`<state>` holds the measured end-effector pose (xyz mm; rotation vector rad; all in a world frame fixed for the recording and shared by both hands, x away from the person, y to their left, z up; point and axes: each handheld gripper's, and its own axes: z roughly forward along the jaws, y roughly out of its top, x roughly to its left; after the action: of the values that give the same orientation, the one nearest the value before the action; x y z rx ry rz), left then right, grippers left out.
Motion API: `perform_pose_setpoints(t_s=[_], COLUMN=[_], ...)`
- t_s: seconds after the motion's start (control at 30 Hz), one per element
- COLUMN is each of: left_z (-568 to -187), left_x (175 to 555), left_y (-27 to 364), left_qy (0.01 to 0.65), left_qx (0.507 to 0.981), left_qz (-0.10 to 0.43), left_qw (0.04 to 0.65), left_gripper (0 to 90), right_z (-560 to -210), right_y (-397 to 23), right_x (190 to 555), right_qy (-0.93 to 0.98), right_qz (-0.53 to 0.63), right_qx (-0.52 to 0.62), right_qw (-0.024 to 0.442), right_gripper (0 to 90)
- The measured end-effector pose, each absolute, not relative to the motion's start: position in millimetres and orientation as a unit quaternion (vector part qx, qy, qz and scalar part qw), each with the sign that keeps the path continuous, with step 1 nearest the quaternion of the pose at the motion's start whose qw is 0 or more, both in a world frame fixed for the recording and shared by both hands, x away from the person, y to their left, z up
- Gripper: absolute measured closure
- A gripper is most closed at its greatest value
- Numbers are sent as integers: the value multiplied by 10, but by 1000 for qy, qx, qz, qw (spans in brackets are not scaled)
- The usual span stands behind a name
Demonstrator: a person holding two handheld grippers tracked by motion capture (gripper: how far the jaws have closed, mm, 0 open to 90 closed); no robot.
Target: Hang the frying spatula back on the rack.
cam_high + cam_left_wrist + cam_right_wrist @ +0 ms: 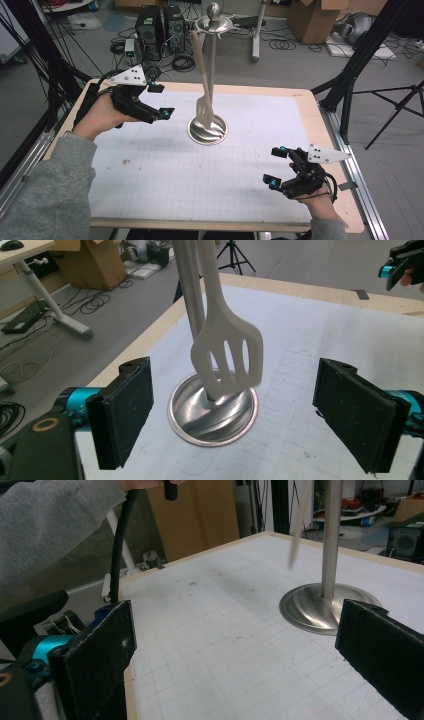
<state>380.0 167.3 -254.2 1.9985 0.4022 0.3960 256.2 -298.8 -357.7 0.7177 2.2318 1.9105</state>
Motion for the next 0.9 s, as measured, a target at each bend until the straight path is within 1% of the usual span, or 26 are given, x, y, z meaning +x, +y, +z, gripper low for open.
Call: perform_pose_setpoints(t_s=[0.07,0.27,0.43,0.63,0.9], left_z=[-2586,-2751,-2817,-2859,-3000], left_x=[3771,3706,3656,3544,3419], left_y=[1696,1748,1806,1869,2012], left_qy=[171,174,176,174,187], left_qx=[821,817,816,812,806], left_qz=[160,157,159,169,185], left_qw=[521,527,527,530,530], left_gripper=[160,159,159,159,158], right_z=[-3582,-3590,-3593,-3596,-3588], right_y=[-2982,-2964,-2960,-2953,-2920], right_x=[2566,2566,2563,2569,2582], right_qy=[738,740,741,743,743], right_qz=[629,627,626,624,623], right_qx=[237,235,235,236,234], right_qw=[59,61,58,59,61], right_gripper=[18,18,18,18,18])
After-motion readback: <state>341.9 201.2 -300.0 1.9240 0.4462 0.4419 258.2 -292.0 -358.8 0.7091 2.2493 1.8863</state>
